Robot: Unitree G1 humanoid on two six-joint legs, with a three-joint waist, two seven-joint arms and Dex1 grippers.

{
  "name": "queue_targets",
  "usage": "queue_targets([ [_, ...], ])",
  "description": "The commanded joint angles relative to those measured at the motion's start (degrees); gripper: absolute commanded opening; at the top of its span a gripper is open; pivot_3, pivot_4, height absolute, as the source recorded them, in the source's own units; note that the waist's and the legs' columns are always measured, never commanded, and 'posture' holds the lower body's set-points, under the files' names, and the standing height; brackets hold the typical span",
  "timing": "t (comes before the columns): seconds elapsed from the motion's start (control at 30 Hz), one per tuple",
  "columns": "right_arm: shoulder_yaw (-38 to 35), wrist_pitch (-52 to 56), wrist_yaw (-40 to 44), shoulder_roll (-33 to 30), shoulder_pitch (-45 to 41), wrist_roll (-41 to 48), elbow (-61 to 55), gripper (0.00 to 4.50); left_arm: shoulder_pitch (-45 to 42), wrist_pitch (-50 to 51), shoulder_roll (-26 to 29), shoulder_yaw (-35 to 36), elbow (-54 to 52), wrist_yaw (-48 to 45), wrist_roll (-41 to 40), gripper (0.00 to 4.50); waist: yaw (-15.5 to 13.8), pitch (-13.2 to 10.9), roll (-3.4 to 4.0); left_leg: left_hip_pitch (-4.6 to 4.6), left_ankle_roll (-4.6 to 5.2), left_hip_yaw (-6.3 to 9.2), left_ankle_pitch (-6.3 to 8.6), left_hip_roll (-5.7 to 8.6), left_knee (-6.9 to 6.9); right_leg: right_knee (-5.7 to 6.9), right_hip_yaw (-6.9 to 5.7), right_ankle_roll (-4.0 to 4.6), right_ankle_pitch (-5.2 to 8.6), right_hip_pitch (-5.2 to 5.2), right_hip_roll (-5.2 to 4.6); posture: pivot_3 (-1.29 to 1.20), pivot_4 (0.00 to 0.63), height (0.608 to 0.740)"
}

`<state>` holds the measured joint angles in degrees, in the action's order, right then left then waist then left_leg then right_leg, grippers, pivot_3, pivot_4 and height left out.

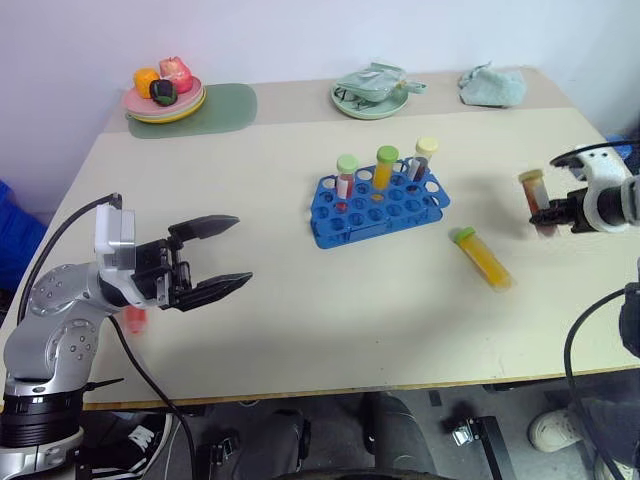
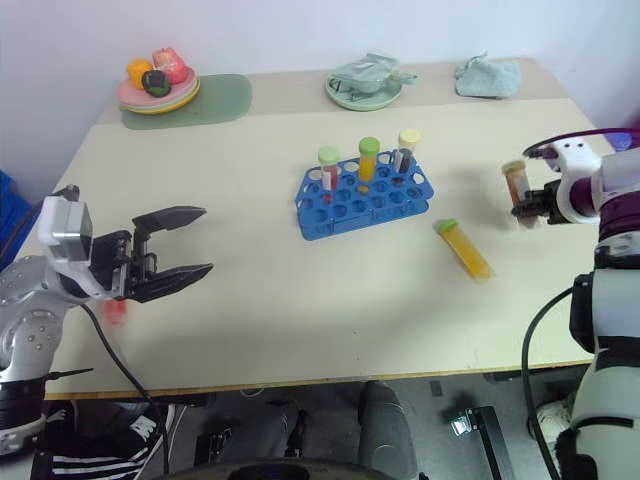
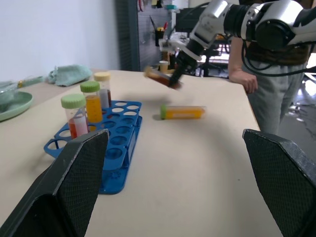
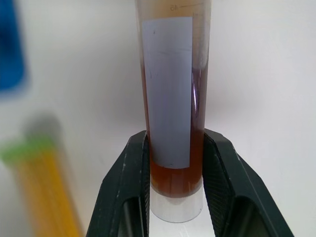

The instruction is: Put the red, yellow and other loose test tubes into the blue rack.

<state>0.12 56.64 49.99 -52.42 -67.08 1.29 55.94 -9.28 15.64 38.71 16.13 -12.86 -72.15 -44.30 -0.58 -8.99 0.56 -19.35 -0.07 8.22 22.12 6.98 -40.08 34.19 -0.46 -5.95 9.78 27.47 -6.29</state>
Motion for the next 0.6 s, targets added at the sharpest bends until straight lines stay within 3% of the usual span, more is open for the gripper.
queue_targets([
  [0.03,-6.7,-1.3,-2.7,0.2,-1.9,4.5,-5.2,0.85,-0.9,-0.9,0.3,0.2,0.1,-0.4,0.0,4.5,0.0,0.0,0.0,0.0,0.0,-0.01,0.0,-0.01,0.0,0.0,0.01,0.0,0.0,0.01,0.01,0.0,0.15,0.74],
  [0.4,-19.5,-4.7,-4.6,4.7,10.7,17.0,-31.8,0.85,-1.6,-1.1,0.5,0.0,1.2,-1.1,0.2,4.5,0.0,0.0,0.0,0.0,0.03,-0.02,0.01,-0.02,-0.03,0.01,0.05,-0.06,-0.04,0.0,0.12,0.0,0.15,0.74],
  [0.6,-29.1,-6.8,-13.3,16.7,20.1,26.2,-53.6,0.85,-2.7,-1.5,0.6,0.1,2.4,-0.9,0.5,4.5,0.1,0.0,0.0,0.03,0.03,-0.04,0.01,-0.11,-0.04,0.02,0.08,-0.03,-0.07,0.0,0.23,0.0,0.15,0.74],
])
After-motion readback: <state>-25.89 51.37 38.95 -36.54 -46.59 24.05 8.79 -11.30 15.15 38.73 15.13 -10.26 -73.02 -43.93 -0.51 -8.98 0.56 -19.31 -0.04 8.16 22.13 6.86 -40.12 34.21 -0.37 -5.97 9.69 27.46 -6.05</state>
